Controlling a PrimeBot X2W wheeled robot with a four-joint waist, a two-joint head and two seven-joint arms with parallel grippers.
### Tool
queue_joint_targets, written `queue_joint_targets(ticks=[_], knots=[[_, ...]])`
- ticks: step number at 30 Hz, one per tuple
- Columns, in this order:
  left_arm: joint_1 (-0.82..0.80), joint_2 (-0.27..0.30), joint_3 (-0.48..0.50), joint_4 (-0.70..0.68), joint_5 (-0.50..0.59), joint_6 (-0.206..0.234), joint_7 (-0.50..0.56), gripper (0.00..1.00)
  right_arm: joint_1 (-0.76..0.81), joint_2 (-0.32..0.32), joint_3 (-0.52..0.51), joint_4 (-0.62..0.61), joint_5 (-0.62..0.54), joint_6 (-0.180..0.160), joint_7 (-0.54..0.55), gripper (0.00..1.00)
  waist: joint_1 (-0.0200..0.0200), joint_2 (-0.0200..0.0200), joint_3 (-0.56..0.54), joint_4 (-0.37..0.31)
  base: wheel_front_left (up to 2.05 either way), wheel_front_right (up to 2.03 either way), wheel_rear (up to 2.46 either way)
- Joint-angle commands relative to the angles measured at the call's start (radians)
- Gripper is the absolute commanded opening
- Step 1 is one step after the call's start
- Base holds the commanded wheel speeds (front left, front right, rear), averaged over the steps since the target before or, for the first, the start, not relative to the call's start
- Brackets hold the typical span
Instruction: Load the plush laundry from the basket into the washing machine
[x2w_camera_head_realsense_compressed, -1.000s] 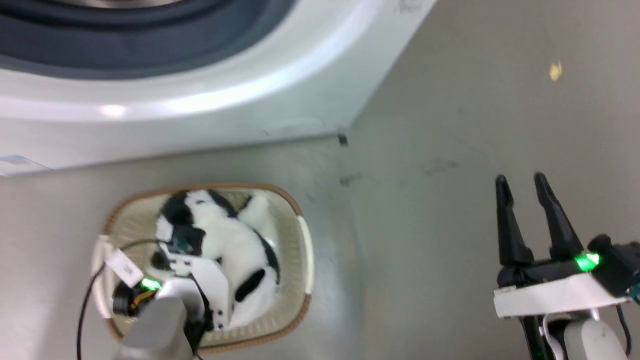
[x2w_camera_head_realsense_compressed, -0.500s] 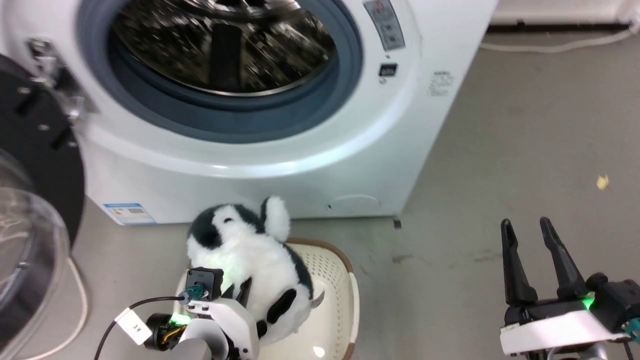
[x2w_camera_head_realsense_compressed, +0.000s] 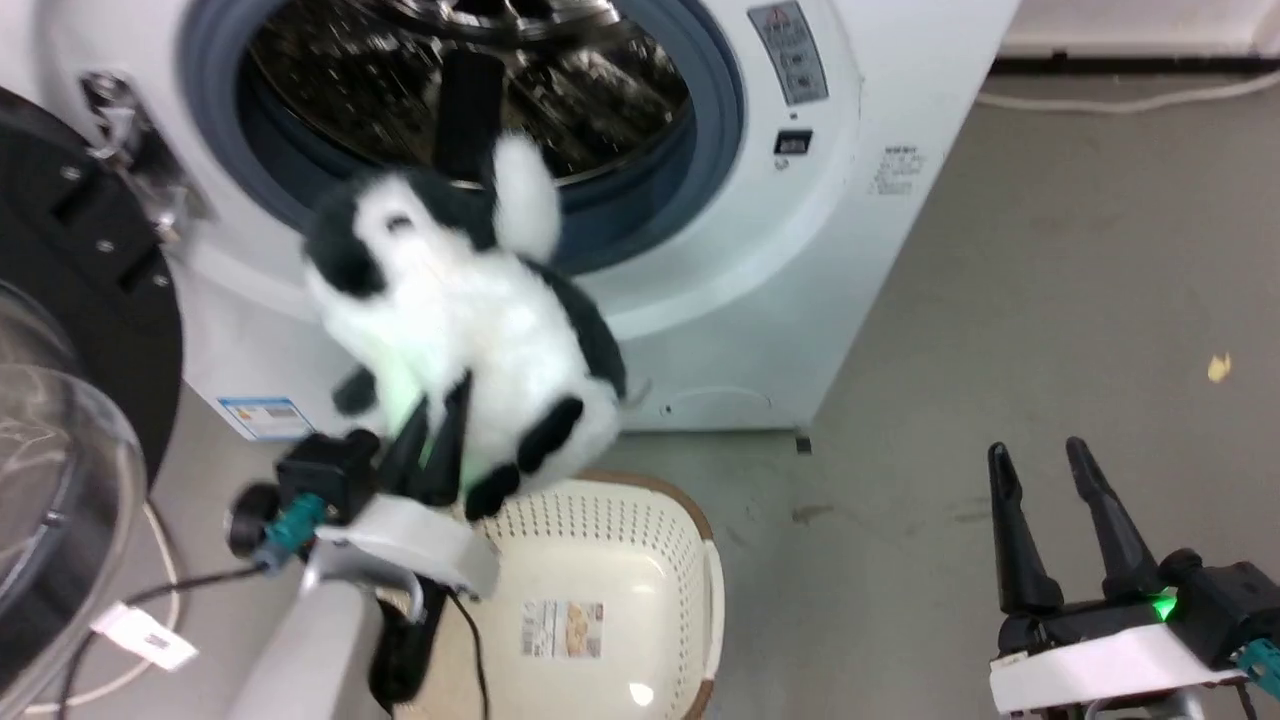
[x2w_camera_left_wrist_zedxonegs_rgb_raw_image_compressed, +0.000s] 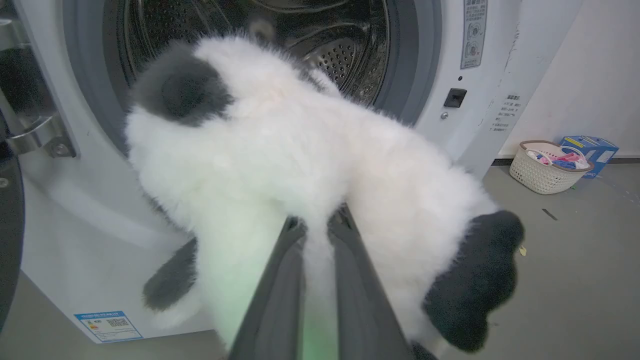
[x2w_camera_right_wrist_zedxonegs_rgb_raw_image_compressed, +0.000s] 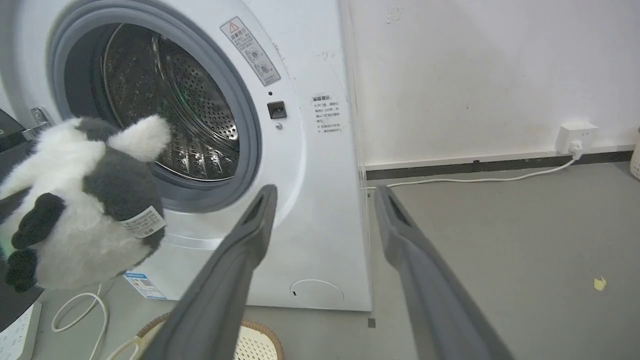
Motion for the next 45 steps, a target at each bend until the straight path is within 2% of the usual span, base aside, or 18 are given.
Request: queue_joint_targets(ticks=[1, 3, 7, 11, 16, 23, 29, 37, 43, 44, 45], knots=[[-0.015, 0.007, 0.006, -0.015, 0.004, 0.003, 0.0, 0.0, -0.015, 0.001, 0.002, -0.005, -0.004, -0.001, -0.004, 1.0, 0.0, -0.0001, 0.039, -0.02, 0.0, 0.0, 0.0], [-0.08, 0.034, 0.02, -0.076, 0.003, 0.005, 0.042, 0.0, -0.042, 0.001, 0.01, -0.011, 0.0, -0.001, -0.004, 1.0, 0.0, -0.0001, 0.104, -0.045, 0.0, 0.0, 0.0], [-0.181, 0.063, 0.032, -0.113, 0.008, 0.01, 0.102, 0.0, -0.074, 0.001, 0.019, -0.018, 0.01, -0.001, -0.004, 1.0, 0.0, -0.0001, 0.183, -0.075, 0.0, 0.0, 0.0], [-0.346, 0.101, 0.076, -0.12, -0.005, 0.025, 0.184, 0.0, -0.123, 0.001, 0.032, -0.026, 0.034, -0.001, -0.004, 1.0, 0.0, -0.0001, 0.292, -0.121, 0.0, 0.0, 0.0], [-0.558, 0.163, 0.089, -0.097, 0.009, 0.018, 0.282, 0.0, -0.185, 0.001, 0.054, -0.024, 0.09, -0.001, -0.004, 1.0, 0.0, -0.0001, 0.41, -0.179, 0.0, 0.0, 0.0], [-0.862, 0.214, 0.069, 0.055, 0.046, 0.005, 0.38, 0.0, -0.249, 0.001, 0.093, -0.003, 0.145, -0.001, -0.004, 1.0, 0.0, -0.0001, 0.527, -0.238, 0.0, 0.0, 0.0], [-1.068, 0.245, 0.052, 0.228, 0.094, 0.019, 0.421, 0.0, -0.297, 0.001, 0.128, 0.011, 0.18, -0.001, -0.004, 1.0, 0.0, -0.0001, 0.58, -0.284, 0.0, 0.0, 0.0], [-1.187, 0.283, 0.029, 0.425, 0.136, 0.036, 0.43, 0.0, -0.317, 0.001, 0.14, 0.017, 0.198, -0.001, -0.004, 1.0, 0.0, -0.0001, 0.615, -0.299, 0.0, 0.0, 0.0], [-1.208, 0.289, 0.019, 0.496, 0.139, 0.033, 0.386, 0.0, -0.322, 0.001, 0.138, 0.021, 0.199, -0.001, -0.004, 1.0, 0.0, -0.0001, 0.62, -0.292, 0.0, 0.0, 0.0], [-1.209, 0.287, 0.015, 0.504, 0.141, 0.032, 0.373, 0.04, -0.322, 0.001, 0.136, 0.021, 0.197, -0.001, -0.004, 1.0, 0.0, -0.0001, 0.618, -0.288, 0.0, 0.0, 0.0], [-1.208, 0.284, 0.013, 0.513, 0.141, 0.032, 0.359, 0.42, -0.322, 0.001, 0.133, 0.021, 0.194, -0.001, -0.004, 1.0, 0.0, -0.0001, 0.614, -0.284, 0.0, 0.0, 0.0]])
